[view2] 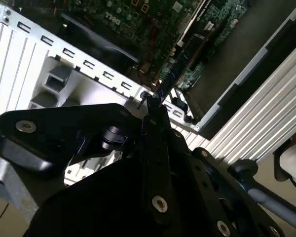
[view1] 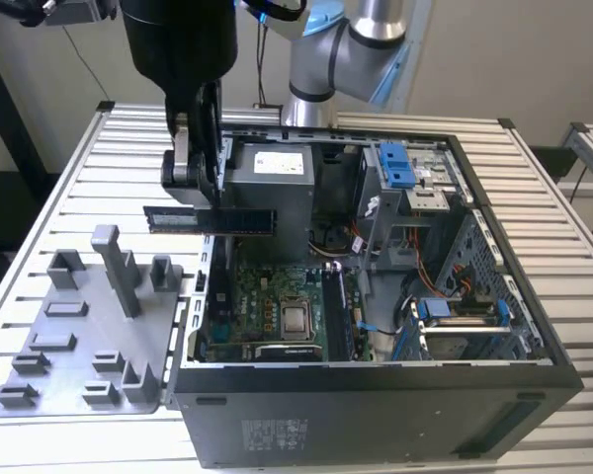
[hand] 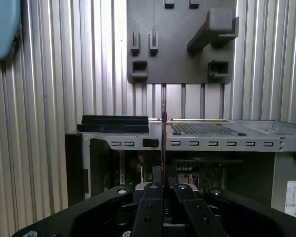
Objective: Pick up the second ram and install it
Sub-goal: 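Pick up the second ram and move it above second insertion slot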
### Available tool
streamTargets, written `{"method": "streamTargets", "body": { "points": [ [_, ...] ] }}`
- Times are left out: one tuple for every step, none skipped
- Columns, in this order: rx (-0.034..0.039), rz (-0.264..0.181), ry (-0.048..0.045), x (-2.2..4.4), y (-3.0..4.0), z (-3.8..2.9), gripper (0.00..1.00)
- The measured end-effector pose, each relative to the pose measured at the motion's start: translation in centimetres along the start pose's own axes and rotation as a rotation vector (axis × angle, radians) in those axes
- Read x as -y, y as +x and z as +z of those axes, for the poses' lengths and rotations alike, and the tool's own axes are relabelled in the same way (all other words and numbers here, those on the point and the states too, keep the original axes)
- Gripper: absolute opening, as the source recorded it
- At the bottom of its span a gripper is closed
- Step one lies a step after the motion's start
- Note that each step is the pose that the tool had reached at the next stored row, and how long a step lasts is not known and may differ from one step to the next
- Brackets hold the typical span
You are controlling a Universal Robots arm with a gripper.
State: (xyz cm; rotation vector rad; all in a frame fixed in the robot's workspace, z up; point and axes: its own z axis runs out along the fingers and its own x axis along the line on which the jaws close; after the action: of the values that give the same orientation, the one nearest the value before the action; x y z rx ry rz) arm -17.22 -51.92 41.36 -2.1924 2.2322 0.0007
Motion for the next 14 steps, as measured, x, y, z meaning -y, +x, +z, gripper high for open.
{"method": "streamTargets", "body": {
  "points": [
    [0.0000, 0.000, 0.0000, 0.26, -0.01, 0.00, 0.14],
    [0.0000, 0.000, 0.0000, 0.53, -0.01, 0.00, 0.14],
    [0.0000, 0.000, -0.0001, 0.81, -0.02, 0.00, 0.14],
    [0.0000, 0.000, -0.0001, 1.08, -0.02, 0.01, 0.14],
    [0.0000, 0.000, -0.0001, 1.36, -0.03, 0.01, 0.14],
    [0.0000, 0.000, -0.0001, 1.62, -0.03, 0.02, 0.14],
    [0.0000, 0.000, -0.0001, 1.90, -0.04, 0.02, 0.14],
    [-0.0001, 0.000, -0.0002, 2.16, -0.04, 0.02, 0.14],
    [0.0000, 0.000, -0.0001, 2.43, -0.04, 0.02, 0.14],
    [0.0000, 0.000, -0.0002, 2.71, -0.05, 0.02, 0.14],
    [0.0000, 0.000, -0.0002, 3.02, -0.06, 0.03, 0.14],
    [0.0000, 0.000, -0.0002, 3.30, -0.06, 0.03, 0.14],
    [0.0000, 0.000, -0.0003, 3.60, -0.06, 0.03, 0.14],
    [0.0000, 0.000, -0.0003, 3.89, -0.07, 0.04, 0.14]
  ]
}}
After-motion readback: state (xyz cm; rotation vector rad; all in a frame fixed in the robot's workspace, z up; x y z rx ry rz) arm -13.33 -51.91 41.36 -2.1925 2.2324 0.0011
